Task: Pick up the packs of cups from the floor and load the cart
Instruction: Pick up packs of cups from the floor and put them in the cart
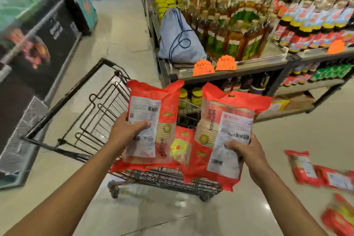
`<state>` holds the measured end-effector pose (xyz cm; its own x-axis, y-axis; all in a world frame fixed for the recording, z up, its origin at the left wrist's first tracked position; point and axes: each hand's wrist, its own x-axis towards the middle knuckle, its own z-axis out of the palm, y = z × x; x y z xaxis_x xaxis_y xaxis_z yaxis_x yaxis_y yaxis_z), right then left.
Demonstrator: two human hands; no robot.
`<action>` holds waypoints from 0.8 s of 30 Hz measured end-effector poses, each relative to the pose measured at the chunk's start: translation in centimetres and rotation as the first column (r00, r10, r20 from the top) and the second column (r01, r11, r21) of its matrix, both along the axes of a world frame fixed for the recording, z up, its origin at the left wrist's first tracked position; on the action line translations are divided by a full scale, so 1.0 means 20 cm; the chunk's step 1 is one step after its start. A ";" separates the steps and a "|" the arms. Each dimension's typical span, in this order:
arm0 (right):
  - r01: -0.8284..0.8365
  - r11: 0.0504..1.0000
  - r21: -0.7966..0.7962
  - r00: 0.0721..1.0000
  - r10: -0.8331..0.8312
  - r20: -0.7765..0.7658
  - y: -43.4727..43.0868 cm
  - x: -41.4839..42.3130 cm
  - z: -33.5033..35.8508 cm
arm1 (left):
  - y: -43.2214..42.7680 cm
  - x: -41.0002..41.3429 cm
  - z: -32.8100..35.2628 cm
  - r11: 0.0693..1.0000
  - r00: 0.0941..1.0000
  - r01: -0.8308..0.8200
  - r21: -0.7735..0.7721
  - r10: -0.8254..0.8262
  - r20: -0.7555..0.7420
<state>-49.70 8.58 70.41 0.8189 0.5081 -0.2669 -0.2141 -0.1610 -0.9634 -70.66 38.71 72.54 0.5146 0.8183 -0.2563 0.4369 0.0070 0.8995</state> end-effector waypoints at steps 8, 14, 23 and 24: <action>0.201 0.956 -0.215 0.958 -0.238 -0.159 0.40 -0.04 -0.47 | 0.61 0.04 -0.42 0.996 0.989 0.025 -0.085 -0.038 -0.146; 0.196 0.926 -0.324 0.944 -0.267 -0.193 0.55 0.15 -0.96 | 0.80 0.35 -0.90 0.985 0.970 0.028 -0.173 -0.068 -0.232; 0.154 0.833 -0.531 0.914 -0.325 -0.244 0.73 0.47 -1.78 | 1.06 0.68 -1.75 0.982 0.843 0.048 -0.182 -0.137 -0.519; 0.147 0.822 -0.551 0.919 -0.320 -0.231 0.73 0.51 -1.83 | 1.08 0.71 -1.81 0.982 0.836 0.061 -0.177 -0.147 -0.528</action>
<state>-39.58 23.24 33.75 0.7300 0.0297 -0.6828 -0.5727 -0.5188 -0.6347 -56.40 60.30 36.29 0.3403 0.6984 -0.6297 0.8559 0.0473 0.5150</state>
